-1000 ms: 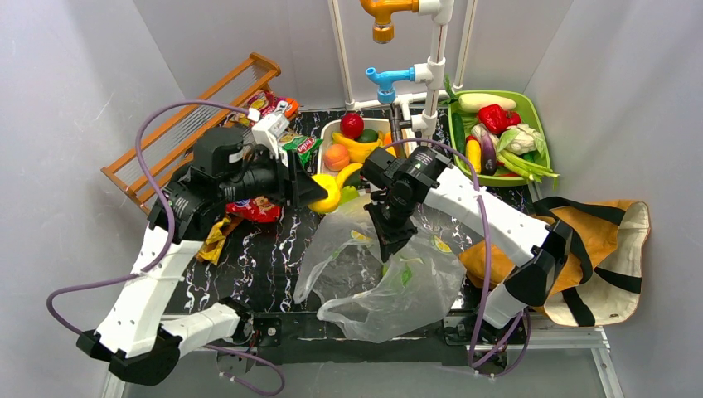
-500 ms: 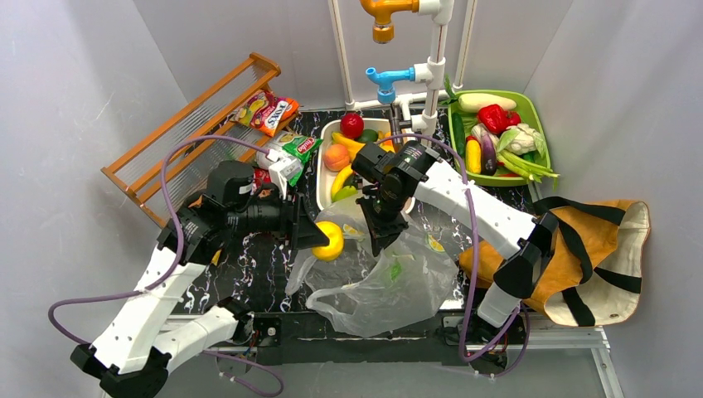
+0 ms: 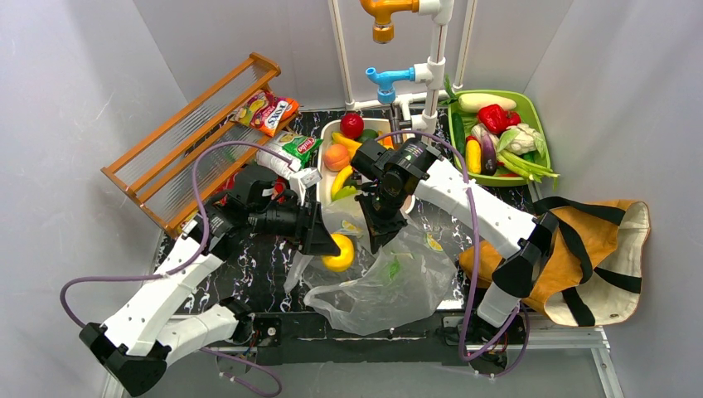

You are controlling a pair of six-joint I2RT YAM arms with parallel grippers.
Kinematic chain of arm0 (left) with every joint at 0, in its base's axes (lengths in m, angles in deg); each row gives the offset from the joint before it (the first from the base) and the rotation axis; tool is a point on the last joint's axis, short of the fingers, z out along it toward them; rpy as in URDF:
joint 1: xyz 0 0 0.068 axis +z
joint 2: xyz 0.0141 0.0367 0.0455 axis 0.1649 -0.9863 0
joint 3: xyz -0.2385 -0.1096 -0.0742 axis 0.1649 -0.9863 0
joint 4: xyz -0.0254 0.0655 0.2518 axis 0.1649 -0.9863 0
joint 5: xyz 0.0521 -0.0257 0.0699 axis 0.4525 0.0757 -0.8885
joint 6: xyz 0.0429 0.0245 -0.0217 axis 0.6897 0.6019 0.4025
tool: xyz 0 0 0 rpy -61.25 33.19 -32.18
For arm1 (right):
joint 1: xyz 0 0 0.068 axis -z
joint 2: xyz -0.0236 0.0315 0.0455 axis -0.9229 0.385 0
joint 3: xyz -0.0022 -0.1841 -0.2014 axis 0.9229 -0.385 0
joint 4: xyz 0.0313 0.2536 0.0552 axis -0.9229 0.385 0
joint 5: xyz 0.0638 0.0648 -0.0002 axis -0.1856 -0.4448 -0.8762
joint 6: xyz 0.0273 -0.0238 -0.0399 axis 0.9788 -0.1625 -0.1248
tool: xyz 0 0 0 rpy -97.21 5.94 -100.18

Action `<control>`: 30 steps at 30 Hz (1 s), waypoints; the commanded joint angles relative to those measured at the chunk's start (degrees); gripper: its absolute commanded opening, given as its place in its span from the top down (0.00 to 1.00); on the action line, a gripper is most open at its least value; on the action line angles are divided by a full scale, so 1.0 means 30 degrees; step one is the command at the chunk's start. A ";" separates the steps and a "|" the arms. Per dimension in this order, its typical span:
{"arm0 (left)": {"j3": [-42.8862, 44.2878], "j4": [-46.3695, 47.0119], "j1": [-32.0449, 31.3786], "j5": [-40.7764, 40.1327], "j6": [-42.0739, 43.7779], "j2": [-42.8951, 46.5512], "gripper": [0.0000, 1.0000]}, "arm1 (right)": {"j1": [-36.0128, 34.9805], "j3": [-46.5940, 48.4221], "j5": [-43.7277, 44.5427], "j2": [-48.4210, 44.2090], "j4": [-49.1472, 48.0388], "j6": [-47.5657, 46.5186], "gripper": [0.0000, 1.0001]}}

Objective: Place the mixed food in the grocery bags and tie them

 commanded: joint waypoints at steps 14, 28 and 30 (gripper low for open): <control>0.0407 0.1105 -0.0477 -0.1221 -0.0880 -0.0690 0.02 | 0.0091 0.0397 0.0076 -0.0468 0.0385 -0.0253 0.99; 0.5152 -0.4677 -0.0492 -0.3951 0.3819 -0.0387 0.02 | 0.0092 -0.0626 -0.0068 -0.1242 -0.0036 -0.0415 0.99; 0.5279 -0.5556 -0.0486 -0.4732 0.4543 -0.0479 0.02 | 0.0092 -0.0803 -0.0107 -0.1374 -0.0151 -0.0414 0.99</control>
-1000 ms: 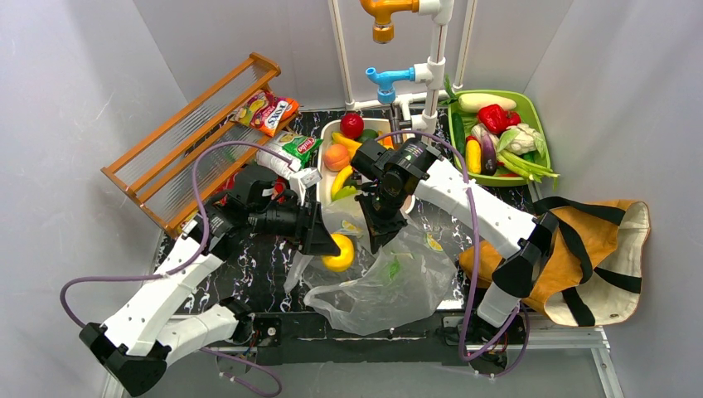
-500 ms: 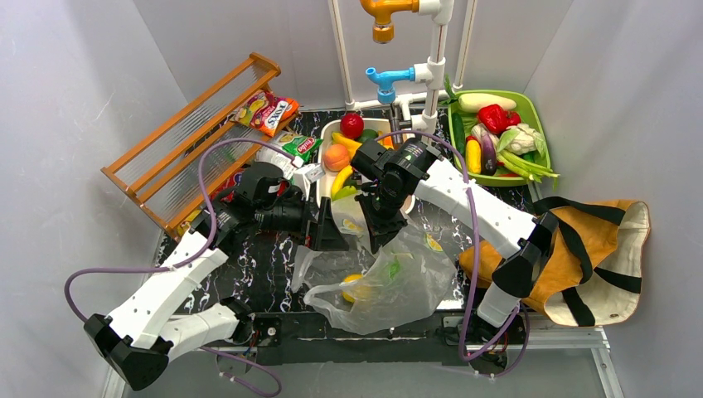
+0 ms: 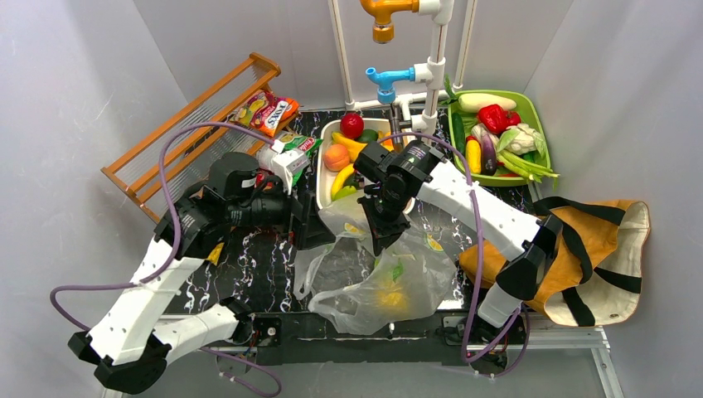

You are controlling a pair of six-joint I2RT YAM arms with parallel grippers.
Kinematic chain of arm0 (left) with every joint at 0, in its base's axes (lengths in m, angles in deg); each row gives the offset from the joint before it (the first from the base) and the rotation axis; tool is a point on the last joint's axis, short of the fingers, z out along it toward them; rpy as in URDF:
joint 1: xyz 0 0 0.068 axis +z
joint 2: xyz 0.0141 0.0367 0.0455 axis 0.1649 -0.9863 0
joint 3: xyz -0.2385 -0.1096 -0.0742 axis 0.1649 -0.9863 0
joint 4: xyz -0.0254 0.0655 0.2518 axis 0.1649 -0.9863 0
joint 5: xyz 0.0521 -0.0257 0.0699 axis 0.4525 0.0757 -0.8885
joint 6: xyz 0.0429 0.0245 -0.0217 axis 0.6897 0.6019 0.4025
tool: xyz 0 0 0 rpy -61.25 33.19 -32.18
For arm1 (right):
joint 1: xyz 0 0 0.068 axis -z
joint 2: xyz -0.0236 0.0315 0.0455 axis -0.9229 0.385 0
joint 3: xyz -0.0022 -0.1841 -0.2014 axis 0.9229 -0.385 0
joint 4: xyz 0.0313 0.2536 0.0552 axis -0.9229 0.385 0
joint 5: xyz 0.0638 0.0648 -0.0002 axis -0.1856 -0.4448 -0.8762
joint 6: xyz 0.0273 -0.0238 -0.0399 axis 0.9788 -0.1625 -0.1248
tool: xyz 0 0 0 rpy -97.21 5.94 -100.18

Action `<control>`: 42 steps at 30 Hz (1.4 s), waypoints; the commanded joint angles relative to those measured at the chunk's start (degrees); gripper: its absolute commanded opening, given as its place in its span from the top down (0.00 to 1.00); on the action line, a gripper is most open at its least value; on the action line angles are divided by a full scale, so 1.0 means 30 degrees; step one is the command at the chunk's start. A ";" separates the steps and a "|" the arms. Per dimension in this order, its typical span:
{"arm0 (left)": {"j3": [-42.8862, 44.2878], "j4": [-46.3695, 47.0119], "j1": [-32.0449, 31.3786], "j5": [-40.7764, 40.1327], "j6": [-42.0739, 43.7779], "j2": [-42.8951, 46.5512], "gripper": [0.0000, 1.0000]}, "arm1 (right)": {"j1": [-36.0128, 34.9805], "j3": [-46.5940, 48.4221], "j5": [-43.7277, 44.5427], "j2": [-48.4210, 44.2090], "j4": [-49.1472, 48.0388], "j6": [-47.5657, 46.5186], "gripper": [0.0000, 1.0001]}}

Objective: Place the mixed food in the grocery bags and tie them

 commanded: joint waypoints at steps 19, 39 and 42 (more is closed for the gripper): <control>-0.4437 0.1261 -0.1078 -0.0674 0.3019 -0.1713 0.23 | 0.0092 -0.0197 -0.0294 -0.1424 0.0106 -0.0705 0.99; 0.2264 -0.5228 -0.1201 -0.1085 0.0880 -0.0792 1.00 | 0.0092 0.4220 -0.0754 0.1397 0.1127 -0.2748 0.99; 0.3531 -0.6513 -0.1204 -0.1396 -0.0096 -0.0305 1.00 | 0.0090 0.6226 -0.1080 0.2815 0.1520 -0.3257 0.99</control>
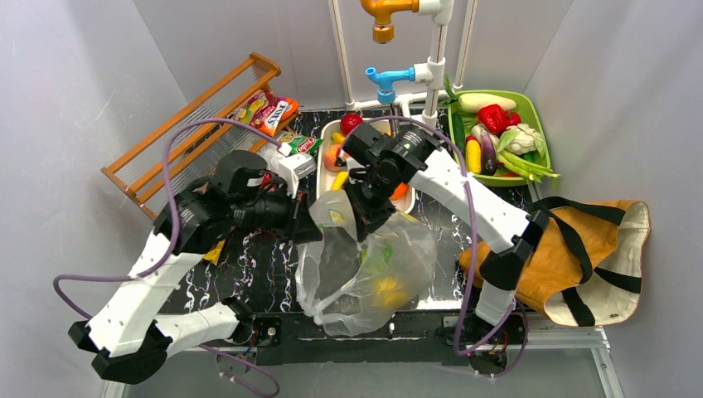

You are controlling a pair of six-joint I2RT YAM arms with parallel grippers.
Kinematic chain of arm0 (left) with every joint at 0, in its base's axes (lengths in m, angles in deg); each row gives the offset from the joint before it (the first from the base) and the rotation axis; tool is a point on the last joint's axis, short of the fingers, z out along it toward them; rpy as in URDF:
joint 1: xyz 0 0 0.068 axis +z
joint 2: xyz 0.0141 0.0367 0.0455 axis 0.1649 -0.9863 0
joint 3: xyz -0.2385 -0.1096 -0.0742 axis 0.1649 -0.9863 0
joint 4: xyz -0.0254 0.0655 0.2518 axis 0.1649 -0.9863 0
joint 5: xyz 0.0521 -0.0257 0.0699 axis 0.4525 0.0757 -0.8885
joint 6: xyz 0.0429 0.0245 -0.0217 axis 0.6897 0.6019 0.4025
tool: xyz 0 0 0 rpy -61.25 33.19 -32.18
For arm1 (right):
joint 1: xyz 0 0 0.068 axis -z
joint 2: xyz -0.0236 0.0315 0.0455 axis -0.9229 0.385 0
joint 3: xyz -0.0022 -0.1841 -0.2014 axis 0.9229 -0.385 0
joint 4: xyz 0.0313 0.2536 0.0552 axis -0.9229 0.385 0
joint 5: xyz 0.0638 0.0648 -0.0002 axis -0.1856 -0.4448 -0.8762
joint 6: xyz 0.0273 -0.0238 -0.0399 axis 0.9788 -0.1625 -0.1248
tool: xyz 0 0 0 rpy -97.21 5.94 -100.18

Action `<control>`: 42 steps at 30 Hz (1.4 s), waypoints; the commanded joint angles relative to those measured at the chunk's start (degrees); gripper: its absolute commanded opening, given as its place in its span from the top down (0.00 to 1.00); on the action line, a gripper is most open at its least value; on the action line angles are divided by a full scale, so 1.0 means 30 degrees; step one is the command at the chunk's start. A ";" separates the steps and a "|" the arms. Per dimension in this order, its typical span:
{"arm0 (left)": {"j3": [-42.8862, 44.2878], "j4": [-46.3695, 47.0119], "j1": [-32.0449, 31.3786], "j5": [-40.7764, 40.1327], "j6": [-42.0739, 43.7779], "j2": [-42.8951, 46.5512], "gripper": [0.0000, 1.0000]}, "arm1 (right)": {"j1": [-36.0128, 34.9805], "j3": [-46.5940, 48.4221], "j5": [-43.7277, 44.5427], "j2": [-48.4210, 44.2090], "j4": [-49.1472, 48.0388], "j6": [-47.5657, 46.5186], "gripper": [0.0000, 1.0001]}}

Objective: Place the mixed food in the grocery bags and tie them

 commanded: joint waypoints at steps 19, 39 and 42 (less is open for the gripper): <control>0.4449 -0.3996 -0.0038 -0.3662 -0.4759 -0.0209 1.00 | 0.0341 0.4864 0.3199 0.1229 0.2413 0.2693 0.20; 0.7075 0.0171 -0.0001 -0.4778 -0.6400 -0.4433 1.00 | -0.2036 0.3984 0.2375 0.0921 0.2146 0.6354 0.12; 0.7229 0.0505 0.0019 -0.5177 -0.6434 -0.4248 1.00 | -0.2435 0.3862 0.2005 0.1451 0.1862 0.6599 0.12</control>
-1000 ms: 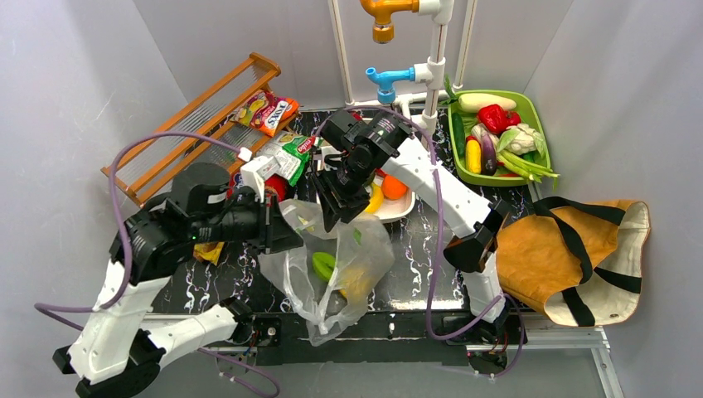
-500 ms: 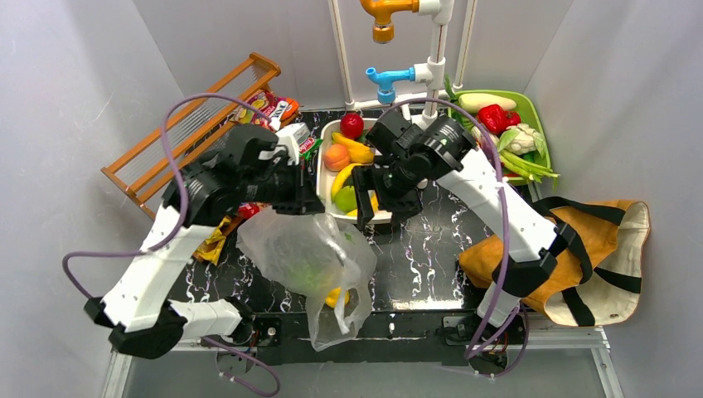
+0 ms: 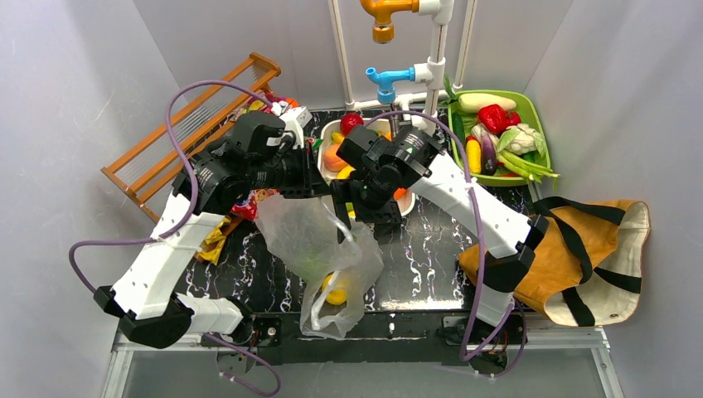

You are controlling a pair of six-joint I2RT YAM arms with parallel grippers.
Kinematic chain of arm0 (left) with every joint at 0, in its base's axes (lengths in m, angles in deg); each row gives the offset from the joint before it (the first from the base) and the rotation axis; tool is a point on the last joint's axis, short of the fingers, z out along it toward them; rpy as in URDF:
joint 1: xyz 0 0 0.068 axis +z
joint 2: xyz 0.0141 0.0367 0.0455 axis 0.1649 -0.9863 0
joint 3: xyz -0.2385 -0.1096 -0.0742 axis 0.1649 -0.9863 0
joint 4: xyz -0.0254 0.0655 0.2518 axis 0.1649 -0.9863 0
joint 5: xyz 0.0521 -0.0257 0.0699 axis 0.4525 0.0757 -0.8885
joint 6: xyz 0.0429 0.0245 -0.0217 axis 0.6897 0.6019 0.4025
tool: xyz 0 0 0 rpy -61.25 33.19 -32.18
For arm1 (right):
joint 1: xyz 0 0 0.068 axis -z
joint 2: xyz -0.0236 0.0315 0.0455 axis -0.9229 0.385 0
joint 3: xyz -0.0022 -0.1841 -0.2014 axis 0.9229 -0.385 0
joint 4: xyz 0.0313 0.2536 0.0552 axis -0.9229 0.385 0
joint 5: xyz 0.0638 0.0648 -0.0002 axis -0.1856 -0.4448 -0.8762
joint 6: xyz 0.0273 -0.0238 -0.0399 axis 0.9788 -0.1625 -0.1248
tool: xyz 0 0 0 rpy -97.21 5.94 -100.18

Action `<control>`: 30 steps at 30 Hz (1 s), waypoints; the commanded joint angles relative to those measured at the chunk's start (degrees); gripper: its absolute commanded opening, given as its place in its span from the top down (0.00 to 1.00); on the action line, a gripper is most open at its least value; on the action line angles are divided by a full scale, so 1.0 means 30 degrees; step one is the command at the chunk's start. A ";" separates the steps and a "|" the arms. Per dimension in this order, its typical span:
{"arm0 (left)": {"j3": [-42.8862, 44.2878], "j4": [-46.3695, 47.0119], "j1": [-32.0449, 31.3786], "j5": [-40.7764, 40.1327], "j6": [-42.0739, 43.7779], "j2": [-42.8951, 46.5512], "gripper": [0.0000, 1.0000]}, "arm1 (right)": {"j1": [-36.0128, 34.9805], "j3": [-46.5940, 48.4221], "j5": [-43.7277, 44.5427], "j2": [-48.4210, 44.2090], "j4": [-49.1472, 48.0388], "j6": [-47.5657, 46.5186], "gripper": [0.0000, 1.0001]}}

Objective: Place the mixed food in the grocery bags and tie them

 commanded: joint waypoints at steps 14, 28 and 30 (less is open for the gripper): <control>0.2147 0.1907 0.1277 -0.0949 -0.0504 0.1345 1.00 | -0.1596 -0.3129 -0.0086 0.0657 -0.1145 0.1587 0.24; -0.0306 0.0741 0.1281 0.0141 -0.1542 0.3603 1.00 | 0.0491 -0.6881 0.0129 -0.6513 -0.9978 0.4360 0.07; -0.0384 0.1278 0.1286 -0.0037 -0.2164 0.3617 1.00 | 0.0772 -0.8569 0.0099 -0.7821 -1.1279 0.4744 0.10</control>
